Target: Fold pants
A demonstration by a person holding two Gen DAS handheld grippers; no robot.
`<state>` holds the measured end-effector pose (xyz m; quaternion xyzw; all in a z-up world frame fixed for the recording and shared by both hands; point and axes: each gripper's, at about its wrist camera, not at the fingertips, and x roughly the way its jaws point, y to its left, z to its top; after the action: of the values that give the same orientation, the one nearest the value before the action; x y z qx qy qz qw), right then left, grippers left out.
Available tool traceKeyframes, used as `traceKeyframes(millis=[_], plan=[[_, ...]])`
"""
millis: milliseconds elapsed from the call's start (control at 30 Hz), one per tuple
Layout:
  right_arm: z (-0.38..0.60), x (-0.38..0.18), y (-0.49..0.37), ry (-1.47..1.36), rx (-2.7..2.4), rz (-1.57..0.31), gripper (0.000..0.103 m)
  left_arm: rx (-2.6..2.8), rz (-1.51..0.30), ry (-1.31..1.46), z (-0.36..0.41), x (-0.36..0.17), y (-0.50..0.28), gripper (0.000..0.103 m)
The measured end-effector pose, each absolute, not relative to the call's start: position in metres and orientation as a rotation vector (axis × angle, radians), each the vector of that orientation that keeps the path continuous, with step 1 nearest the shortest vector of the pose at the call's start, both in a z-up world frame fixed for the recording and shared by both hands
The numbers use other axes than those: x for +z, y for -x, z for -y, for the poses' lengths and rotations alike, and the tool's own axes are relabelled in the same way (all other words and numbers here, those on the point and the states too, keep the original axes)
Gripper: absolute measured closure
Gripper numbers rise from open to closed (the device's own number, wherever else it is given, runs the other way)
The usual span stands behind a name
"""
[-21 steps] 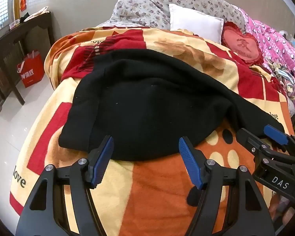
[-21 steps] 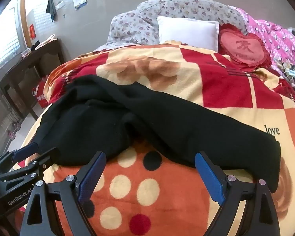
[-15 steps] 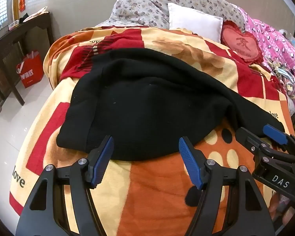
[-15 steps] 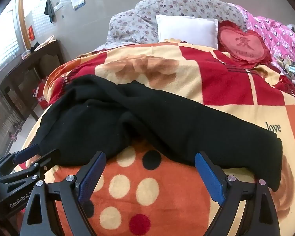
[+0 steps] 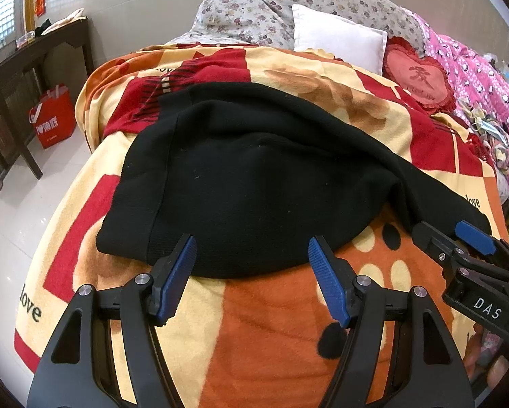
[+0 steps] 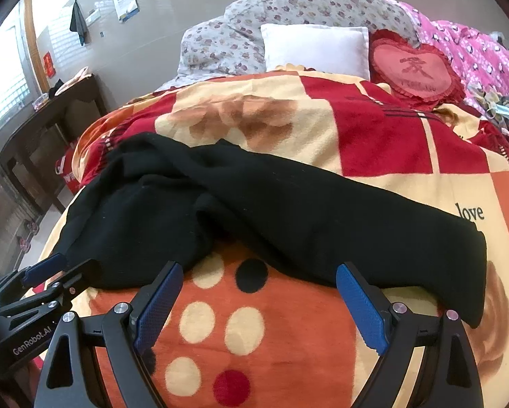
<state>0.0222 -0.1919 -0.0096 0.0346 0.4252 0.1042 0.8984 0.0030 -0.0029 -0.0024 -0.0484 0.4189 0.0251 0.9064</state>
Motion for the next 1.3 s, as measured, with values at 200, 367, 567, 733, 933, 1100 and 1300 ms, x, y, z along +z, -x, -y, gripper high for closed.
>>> traceKeyframes(millis=[200, 367, 567, 733, 933, 1100, 1300], plan=[[0.193, -0.011, -0.022, -0.072, 0.211, -0.88, 0.012, 0.049, -0.853, 0.11, 0.003, -0.002, -0.004, 0.034], [0.194, -0.011, -0.023, -0.072, 0.211, -0.885, 0.012, 0.049, -0.85, 0.129, 0.001, -0.002, -0.003, 0.034], [0.195, -0.012, -0.023, -0.073, 0.21, -0.886, 0.012, 0.039, -0.813, 0.142, 0.0, -0.002, -0.002, 0.034], [0.196, -0.013, -0.024, -0.07, 0.203, -0.889, 0.012, 0.04, -0.829, 0.143, 0.001, -0.002, -0.002, 0.034], [0.201, -0.014, -0.023, -0.079, 0.201, -0.89, 0.012, 0.048, -0.848, 0.124, 0.0, -0.003, -0.003, 0.034], [0.205, -0.015, -0.024, -0.087, 0.199, -0.897, 0.012, 0.046, -0.848, 0.122, 0.0, -0.002, -0.002, 0.034], [0.208, -0.016, -0.024, -0.091, 0.199, -0.901, 0.012, 0.045, -0.854, 0.121, 0.004, -0.003, -0.001, 0.034]])
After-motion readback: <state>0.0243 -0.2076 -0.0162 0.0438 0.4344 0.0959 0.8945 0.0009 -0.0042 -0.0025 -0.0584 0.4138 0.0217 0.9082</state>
